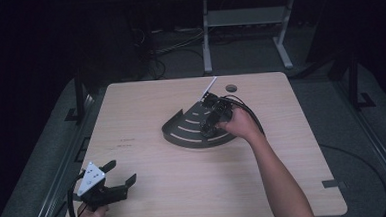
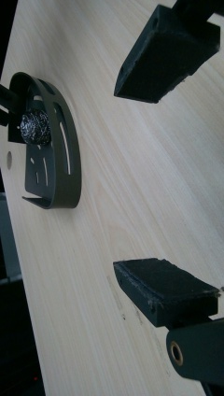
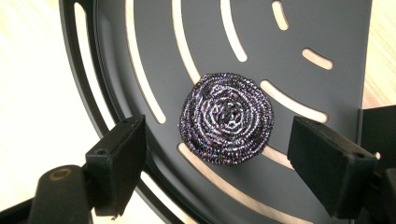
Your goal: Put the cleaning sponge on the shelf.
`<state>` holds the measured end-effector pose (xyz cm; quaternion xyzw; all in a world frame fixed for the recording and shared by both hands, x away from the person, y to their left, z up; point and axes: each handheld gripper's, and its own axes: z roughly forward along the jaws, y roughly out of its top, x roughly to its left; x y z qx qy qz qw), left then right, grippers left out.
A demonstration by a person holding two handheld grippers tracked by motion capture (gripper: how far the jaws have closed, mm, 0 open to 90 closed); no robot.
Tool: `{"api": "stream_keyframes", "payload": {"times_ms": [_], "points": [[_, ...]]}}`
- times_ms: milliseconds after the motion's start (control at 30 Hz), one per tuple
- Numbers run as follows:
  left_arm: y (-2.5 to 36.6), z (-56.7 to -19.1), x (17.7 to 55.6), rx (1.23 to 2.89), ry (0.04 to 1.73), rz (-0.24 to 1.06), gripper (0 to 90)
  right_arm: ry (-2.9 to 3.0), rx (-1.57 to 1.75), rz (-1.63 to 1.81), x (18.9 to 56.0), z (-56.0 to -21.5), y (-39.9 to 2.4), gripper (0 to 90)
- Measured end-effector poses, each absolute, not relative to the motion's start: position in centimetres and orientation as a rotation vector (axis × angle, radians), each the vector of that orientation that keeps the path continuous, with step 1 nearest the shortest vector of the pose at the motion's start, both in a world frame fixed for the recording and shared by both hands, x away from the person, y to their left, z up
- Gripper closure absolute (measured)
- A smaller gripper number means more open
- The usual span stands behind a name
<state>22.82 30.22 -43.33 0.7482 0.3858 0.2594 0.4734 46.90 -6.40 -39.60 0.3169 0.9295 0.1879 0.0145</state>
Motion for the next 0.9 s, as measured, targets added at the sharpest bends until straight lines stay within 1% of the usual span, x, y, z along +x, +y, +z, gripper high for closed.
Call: {"api": "stream_keyframes", "payload": {"times_ms": [900], "points": [[30.0, -43.4, 22.9, 1.849, 0.937, 0.631, 13.2, 2.869, 0.985, 0.633, 44.6, -38.1, -9.5, 20.0]]}}
